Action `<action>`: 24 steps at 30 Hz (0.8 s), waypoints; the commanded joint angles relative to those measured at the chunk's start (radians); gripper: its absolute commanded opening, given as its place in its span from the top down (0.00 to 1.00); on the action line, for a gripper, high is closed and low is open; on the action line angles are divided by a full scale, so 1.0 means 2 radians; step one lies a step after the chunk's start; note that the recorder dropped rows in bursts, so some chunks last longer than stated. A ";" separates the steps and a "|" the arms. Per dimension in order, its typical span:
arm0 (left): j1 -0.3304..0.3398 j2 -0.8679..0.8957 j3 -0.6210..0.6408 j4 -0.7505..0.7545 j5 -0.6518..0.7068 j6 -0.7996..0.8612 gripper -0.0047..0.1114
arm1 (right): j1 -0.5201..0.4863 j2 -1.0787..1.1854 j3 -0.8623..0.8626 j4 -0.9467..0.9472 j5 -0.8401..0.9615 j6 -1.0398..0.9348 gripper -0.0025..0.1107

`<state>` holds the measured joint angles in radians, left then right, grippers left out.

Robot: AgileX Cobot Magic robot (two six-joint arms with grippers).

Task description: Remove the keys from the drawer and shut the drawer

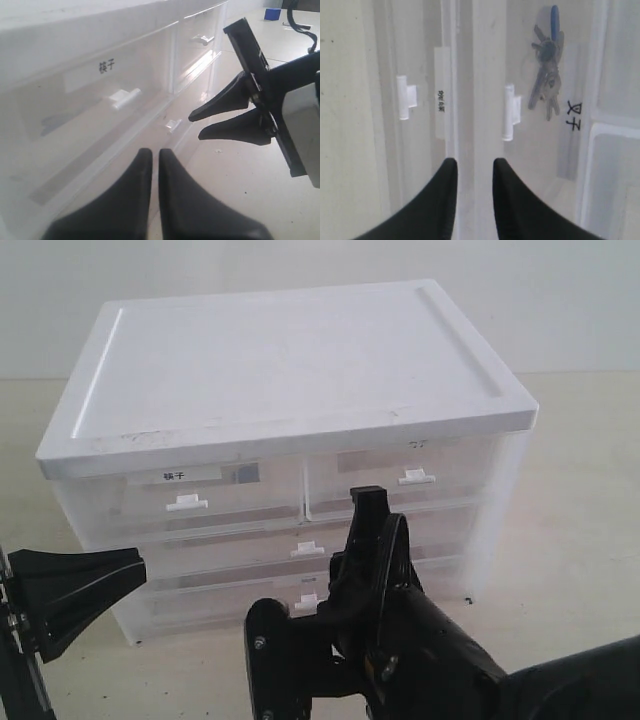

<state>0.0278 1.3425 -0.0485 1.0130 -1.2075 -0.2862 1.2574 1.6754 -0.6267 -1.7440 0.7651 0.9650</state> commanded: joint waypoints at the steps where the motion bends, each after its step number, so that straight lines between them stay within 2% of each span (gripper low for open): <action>1: -0.001 0.001 0.002 -0.009 -0.007 -0.004 0.92 | -0.001 0.000 -0.002 0.000 0.015 0.001 0.79; 6: -0.001 0.001 0.002 -0.009 -0.007 -0.004 0.92 | 0.001 -0.001 -0.002 0.000 0.002 0.014 0.79; 12: -0.001 0.001 0.002 -0.008 -0.007 -0.004 0.92 | 0.035 -0.001 -0.012 0.000 0.039 0.010 0.79; 18: -0.001 0.001 0.002 -0.002 -0.007 -0.004 0.92 | 0.030 -0.001 -0.013 0.000 0.022 0.010 0.79; 24: -0.001 0.001 0.002 -0.001 -0.007 -0.004 0.92 | 0.002 0.000 -0.028 0.000 0.009 0.016 0.79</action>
<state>0.0278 1.3425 -0.0485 1.0072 -1.2075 -0.2862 1.2746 1.6793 -0.6575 -1.7398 0.7949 0.9836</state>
